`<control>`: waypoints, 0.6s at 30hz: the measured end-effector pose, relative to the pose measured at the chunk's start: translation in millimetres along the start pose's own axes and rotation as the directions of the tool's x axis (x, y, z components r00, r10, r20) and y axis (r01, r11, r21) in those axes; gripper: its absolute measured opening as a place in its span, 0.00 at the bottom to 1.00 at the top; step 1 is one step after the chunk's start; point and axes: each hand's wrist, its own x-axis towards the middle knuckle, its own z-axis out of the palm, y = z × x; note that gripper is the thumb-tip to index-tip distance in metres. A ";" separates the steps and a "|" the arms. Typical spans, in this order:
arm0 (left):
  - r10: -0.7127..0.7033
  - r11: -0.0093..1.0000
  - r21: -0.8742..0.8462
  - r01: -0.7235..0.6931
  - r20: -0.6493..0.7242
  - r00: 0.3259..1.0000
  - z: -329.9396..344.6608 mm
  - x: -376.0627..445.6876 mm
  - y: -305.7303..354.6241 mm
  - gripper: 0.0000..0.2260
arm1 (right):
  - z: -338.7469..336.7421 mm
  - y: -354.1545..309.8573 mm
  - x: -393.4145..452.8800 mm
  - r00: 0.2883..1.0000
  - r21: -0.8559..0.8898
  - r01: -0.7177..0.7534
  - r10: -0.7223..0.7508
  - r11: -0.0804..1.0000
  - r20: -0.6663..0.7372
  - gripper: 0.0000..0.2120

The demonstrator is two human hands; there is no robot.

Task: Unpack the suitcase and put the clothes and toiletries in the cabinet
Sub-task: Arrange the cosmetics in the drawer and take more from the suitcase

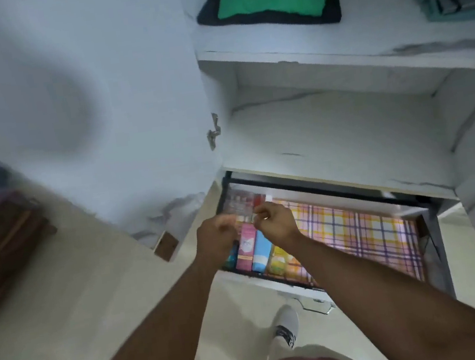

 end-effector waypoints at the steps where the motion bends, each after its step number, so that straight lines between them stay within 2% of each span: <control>1: -0.002 0.999 -0.054 0.001 -0.016 1.000 -9.8 -15.3 -3.2 0.08 | 9.5 -10.1 -14.7 0.999 -0.008 0.049 -0.049 0.999 0.003 0.12; 4: -0.031 0.976 -0.218 0.017 -0.059 0.998 -48.7 -67.1 -19.8 0.11 | 46.3 -37.6 -60.1 0.985 0.026 0.155 -0.157 0.988 0.066 0.09; 6: -0.061 0.945 -0.327 0.020 -0.116 0.991 -83.4 -110.4 -36.6 0.09 | 75.6 -58.7 -97.3 0.969 0.038 0.213 -0.217 0.976 0.119 0.07; 10: -0.177 0.855 -0.517 0.029 -0.240 0.955 -154.4 -212.9 -97.1 0.10 | 155.5 -96.3 -188.6 0.917 0.095 0.307 -0.321 0.947 0.235 0.05; 13: -0.296 0.795 -0.606 0.029 -0.345 0.891 -205.3 -296.2 -153.0 0.08 | 226.6 -123.1 -269.9 0.862 0.129 0.328 -0.352 0.936 0.364 0.07; 18: -0.468 0.745 -0.666 0.025 -0.496 0.731 -279.7 -440.6 -262.4 0.09 | 349.1 -165.2 -404.4 0.688 0.126 0.383 -0.374 0.915 0.622 0.06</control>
